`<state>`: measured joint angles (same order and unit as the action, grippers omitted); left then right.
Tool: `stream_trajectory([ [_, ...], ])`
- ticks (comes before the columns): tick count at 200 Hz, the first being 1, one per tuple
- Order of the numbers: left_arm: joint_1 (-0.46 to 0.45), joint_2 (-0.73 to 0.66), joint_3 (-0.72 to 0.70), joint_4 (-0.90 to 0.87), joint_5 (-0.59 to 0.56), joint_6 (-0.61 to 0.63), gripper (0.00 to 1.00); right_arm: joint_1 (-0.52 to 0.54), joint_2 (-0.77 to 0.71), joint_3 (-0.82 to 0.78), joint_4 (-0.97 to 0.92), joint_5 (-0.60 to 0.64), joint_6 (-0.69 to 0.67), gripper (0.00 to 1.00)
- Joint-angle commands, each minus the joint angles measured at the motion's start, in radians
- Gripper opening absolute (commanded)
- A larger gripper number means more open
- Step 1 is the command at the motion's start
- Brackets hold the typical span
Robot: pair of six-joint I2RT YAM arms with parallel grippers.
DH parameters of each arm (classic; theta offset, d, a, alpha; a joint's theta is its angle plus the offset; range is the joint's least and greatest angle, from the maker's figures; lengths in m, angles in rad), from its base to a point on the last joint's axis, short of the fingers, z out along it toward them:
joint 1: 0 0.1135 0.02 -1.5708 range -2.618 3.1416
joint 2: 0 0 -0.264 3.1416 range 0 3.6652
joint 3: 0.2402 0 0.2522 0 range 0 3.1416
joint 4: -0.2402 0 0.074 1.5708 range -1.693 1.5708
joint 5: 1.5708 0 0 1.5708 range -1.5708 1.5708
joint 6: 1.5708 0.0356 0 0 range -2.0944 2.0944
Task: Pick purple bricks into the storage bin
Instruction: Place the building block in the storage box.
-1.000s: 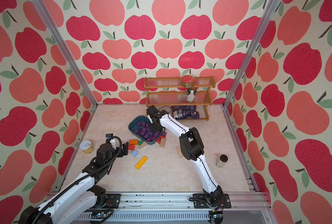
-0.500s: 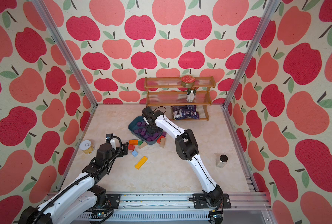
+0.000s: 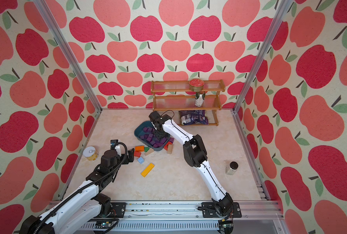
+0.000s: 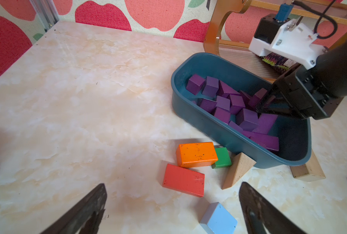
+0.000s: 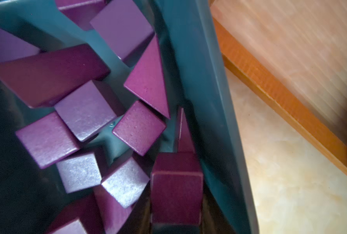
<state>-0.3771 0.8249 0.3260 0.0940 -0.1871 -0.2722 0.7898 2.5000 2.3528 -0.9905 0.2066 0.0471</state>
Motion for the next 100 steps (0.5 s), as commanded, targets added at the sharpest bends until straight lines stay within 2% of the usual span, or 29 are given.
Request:
stream_trajectory([
  [1,0.006,0.003,0.002,-0.013,-0.021,-0.010,0.99,-0.001,0.053,0.011,-0.062,-0.005,-0.031,0.22],
  [44,0.006,0.005,0.002,-0.012,-0.023,-0.013,0.99,0.049,0.063,0.023,-0.056,0.031,-0.108,0.22],
  [100,0.006,-0.006,0.000,-0.017,-0.026,-0.013,0.99,0.058,0.082,0.042,-0.083,-0.019,-0.087,0.22],
])
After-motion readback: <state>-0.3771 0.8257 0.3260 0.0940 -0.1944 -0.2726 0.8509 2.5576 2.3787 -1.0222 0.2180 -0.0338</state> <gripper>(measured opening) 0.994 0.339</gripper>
